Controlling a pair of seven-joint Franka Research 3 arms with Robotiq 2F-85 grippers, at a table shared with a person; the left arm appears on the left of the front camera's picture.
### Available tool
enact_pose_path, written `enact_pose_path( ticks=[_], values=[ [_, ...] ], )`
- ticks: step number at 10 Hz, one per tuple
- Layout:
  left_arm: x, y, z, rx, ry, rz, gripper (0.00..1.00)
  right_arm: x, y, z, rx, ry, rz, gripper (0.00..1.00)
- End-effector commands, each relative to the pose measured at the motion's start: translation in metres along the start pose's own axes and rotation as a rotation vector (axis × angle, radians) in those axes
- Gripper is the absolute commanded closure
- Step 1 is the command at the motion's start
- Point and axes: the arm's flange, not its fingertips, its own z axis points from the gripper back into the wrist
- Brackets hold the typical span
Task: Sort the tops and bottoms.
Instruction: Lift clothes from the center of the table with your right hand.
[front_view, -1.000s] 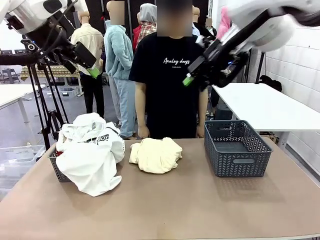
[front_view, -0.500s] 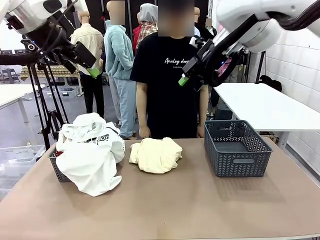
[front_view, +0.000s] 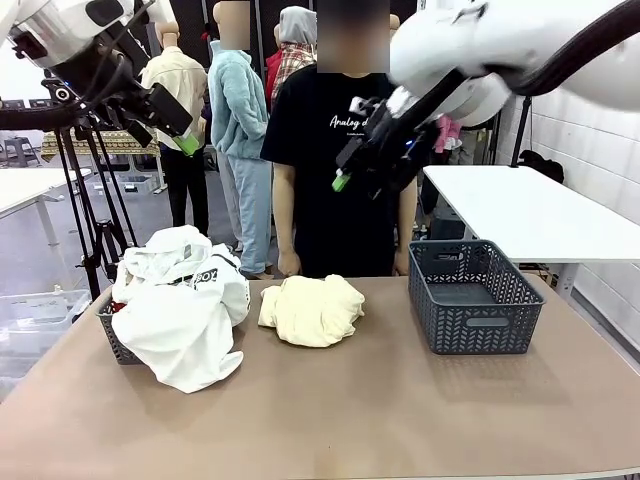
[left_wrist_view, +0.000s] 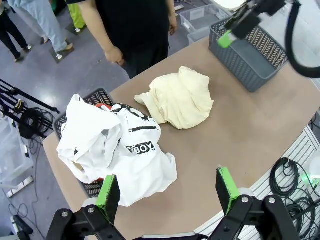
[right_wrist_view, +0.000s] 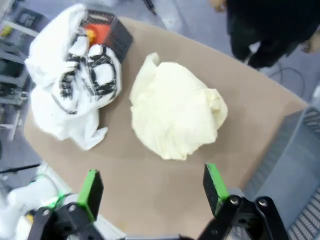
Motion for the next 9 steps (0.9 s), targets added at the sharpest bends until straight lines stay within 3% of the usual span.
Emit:
enact_pose_path(
  ticks=[1,4,9],
  values=[
    [0.000,0.000,0.002,0.004,-0.004,0.004,0.00,0.054,0.021,-0.040,-0.155,0.118,-0.023,0.00],
    [0.000,0.000,0.002,0.004,-0.004,0.004,0.00,0.074,0.006,-0.125,-0.355,0.283,-0.083,0.00],
    [0.000,0.000,0.002,0.004,-0.004,0.004,0.00,0.033,-0.025,-0.194,-0.291,0.475,-0.149,0.00]
  ],
)
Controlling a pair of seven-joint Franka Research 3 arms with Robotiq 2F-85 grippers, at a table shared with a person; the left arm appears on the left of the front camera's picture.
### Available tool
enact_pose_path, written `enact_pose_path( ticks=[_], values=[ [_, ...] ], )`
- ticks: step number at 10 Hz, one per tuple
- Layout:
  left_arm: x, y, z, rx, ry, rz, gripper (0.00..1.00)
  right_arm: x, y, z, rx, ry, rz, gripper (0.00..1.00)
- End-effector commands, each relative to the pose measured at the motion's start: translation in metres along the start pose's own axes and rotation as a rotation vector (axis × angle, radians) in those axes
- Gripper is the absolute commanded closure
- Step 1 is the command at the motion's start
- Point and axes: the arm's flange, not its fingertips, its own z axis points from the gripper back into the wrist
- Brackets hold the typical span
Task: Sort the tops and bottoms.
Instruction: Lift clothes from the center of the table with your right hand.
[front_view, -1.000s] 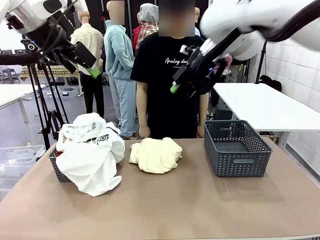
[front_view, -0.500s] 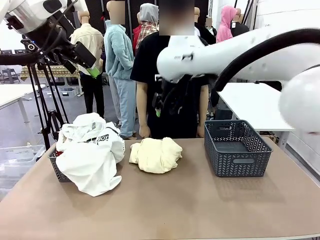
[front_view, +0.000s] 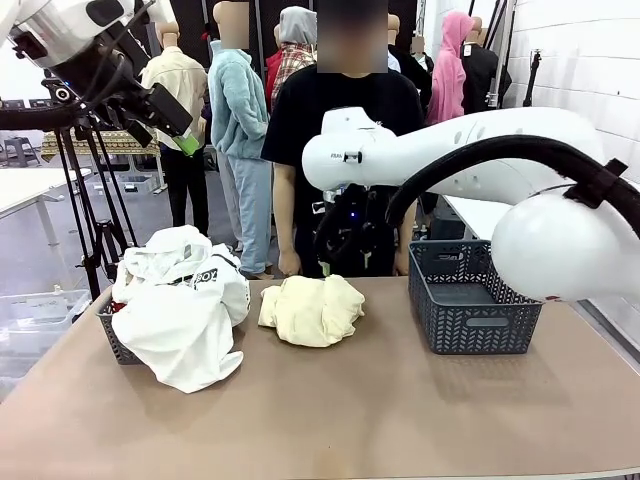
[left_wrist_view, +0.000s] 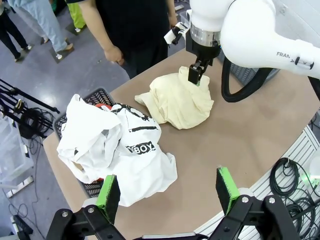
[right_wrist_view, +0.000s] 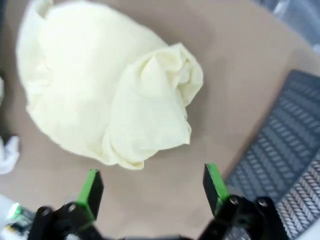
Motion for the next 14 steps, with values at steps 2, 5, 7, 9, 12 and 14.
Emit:
enact_pose_path(
  ticks=[2,5,7,9,12,14],
  values=[
    [0.000,-0.001,0.002,0.004,-0.004,0.004,0.00,0.017,-0.001,-0.020,0.060,0.062,0.008,0.00],
    [0.000,-0.001,0.002,0.004,-0.004,0.004,0.00,0.024,0.003,-0.047,0.112,0.077,0.060,0.00],
    [0.000,-0.001,0.002,0.004,-0.004,0.004,0.00,0.034,0.007,-0.059,0.121,0.055,0.088,0.00],
    [0.000,-0.001,0.002,0.004,-0.004,0.004,0.00,0.039,0.013,-0.068,0.115,-0.024,0.109,0.00],
    [0.000,-0.001,0.002,0.004,-0.004,0.004,0.00,0.045,0.015,-0.076,0.114,-0.024,0.116,0.00],
    [0.000,-0.001,0.002,0.004,-0.004,0.004,0.00,0.042,0.016,-0.074,0.093,-0.012,0.121,0.13]
  ],
)
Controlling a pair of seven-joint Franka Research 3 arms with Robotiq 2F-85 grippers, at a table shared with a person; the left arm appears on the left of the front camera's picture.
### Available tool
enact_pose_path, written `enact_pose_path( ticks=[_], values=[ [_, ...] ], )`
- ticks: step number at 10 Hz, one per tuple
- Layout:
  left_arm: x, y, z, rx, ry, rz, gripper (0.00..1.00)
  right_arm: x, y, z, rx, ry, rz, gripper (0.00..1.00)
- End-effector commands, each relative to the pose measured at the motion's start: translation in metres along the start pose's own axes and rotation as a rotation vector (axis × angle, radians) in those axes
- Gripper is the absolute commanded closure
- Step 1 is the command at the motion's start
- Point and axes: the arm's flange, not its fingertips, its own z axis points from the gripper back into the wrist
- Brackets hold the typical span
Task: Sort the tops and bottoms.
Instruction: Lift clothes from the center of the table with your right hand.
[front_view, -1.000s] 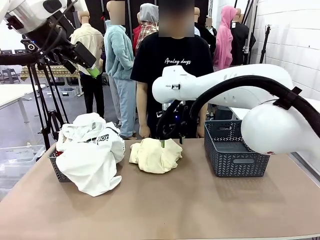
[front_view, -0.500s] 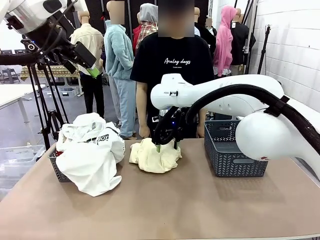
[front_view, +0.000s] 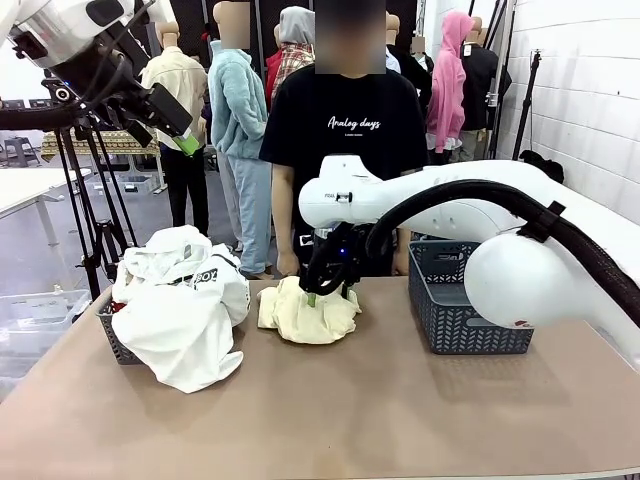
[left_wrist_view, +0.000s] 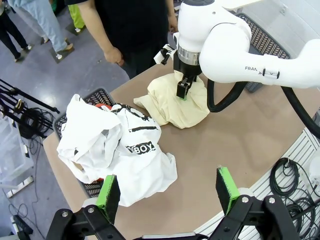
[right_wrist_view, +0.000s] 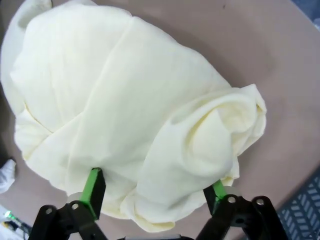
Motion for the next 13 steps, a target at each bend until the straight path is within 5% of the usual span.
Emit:
enact_pose_path(
  ticks=[1,5,10,13],
  values=[
    [0.000,-0.001,0.002,0.004,-0.004,0.004,0.00,0.008,0.003,0.008,-0.017,0.012,-0.001,0.30],
    [0.000,-0.001,0.002,0.004,-0.004,0.004,0.00,0.002,0.010,0.016,-0.016,0.040,-0.043,0.97],
    [0.000,-0.001,0.002,0.004,-0.004,0.004,0.00,0.005,0.008,0.010,-0.007,0.084,-0.055,1.00],
    [0.000,-0.001,0.002,0.004,-0.004,0.004,0.00,0.003,0.006,0.035,0.031,-0.009,-0.040,1.00]
  ],
)
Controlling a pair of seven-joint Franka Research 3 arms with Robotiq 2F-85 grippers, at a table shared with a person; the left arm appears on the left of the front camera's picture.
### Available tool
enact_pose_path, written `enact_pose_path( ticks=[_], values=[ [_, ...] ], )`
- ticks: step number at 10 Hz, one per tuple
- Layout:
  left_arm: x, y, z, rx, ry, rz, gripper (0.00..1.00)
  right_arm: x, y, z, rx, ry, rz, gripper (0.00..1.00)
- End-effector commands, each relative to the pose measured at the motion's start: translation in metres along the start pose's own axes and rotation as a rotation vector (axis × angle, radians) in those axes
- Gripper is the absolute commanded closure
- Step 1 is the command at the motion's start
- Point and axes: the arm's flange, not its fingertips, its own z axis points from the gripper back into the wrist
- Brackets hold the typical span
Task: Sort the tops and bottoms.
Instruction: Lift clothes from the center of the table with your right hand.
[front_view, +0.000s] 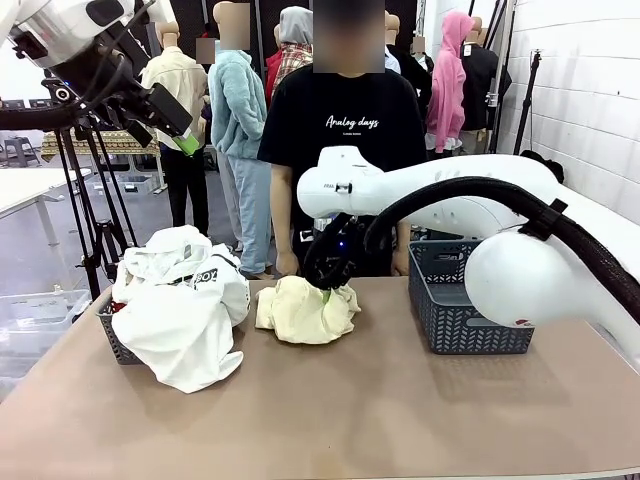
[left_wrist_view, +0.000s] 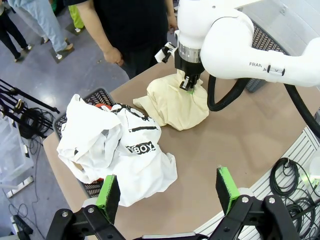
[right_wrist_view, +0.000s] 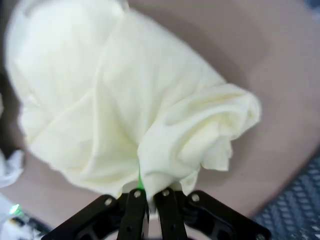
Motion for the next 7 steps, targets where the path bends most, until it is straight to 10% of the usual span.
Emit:
enact_pose_path(
  ticks=[1,7],
  values=[
    [0.000,-0.001,0.002,0.004,-0.004,0.004,0.00,0.005,0.000,0.039,0.032,-0.082,-0.012,1.00],
    [0.000,-0.001,0.002,0.004,-0.004,0.004,0.00,-0.045,0.013,0.278,0.031,-0.561,0.019,1.00]
  ],
)
